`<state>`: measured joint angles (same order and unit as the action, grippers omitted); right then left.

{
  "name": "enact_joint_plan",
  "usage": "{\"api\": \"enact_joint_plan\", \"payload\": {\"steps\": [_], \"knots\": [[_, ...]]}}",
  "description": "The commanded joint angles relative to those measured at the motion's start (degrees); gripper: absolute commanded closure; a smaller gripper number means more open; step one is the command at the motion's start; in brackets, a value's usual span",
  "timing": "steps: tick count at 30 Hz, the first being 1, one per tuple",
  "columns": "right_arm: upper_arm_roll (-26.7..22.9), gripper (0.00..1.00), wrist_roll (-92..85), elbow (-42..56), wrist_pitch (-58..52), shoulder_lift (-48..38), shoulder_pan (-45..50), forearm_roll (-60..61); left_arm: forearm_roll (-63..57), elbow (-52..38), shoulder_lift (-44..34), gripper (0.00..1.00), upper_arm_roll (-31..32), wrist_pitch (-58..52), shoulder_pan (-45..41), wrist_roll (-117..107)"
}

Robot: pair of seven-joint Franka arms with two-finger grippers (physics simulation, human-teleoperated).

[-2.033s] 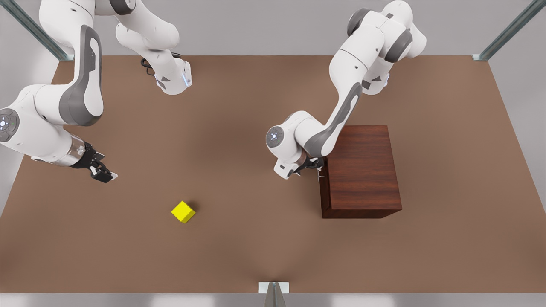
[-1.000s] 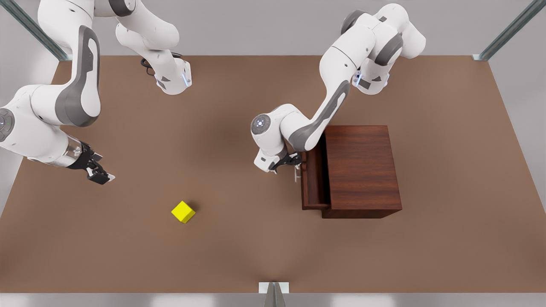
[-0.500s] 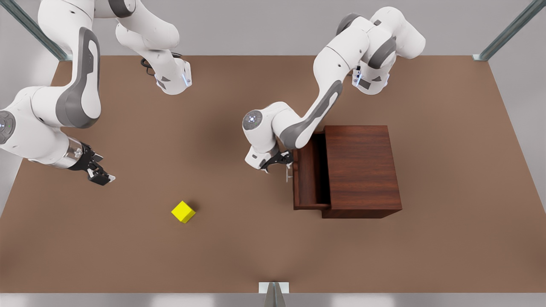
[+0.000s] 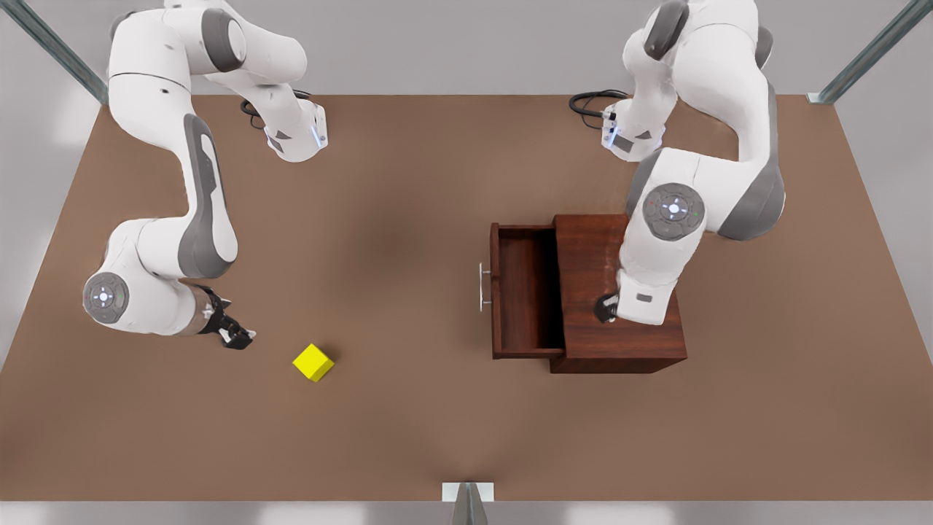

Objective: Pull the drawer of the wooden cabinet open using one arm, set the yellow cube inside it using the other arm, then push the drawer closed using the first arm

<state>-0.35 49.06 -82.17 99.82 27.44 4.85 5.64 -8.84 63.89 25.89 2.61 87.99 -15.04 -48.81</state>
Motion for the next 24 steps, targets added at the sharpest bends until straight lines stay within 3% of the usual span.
{"api": "enact_joint_plan", "payload": {"steps": [1, 2, 3, 11, 16, 20, 24], "knots": [[-0.09, 0.00, 4.82, 0.17, 5.56, 2.09, 2.18, 0.25, 7.87, 7.08, -5.13, 0.00, 0.03, -4.96, 7.65, 47.40], [-0.09, 0.00, 4.73, 0.26, 5.92, 3.23, 3.24, 0.08, 8.58, 23.58, -14.70, 0.00, 0.03, 7.59, 10.11, 50.98], [-0.09, 0.00, 4.64, 0.35, 7.58, 4.38, 4.38, -0.10, 8.40, 25.85, -16.49, 0.00, -0.68, 9.05, 11.00, 51.98], [0.88, 0.00, 1.21, 0.43, 23.67, 9.83, 5.88, -1.86, 7.79, 24.17, -15.52, 0.00, -2.52, 8.43, 11.09, 51.54], [1.75, 0.00, 0.60, 0.17, 24.55, 12.90, 5.44, -6.34, 7.61, 24.17, -15.52, 0.00, -2.52, 8.43, 11.00, 51.54], [6.24, 0.00, 0.16, -0.88, 24.64, 15.36, 2.45, -12.67, 7.61, 24.08, -15.43, 0.00, -2.52, 8.43, 11.00, 51.54], [7.20, 0.00, 0.16, -2.29, 26.57, 16.86, 1.92, -14.87, 7.61, 24.08, -15.35, 0.00, -2.52, 8.43, 11.00, 51.54]]}}
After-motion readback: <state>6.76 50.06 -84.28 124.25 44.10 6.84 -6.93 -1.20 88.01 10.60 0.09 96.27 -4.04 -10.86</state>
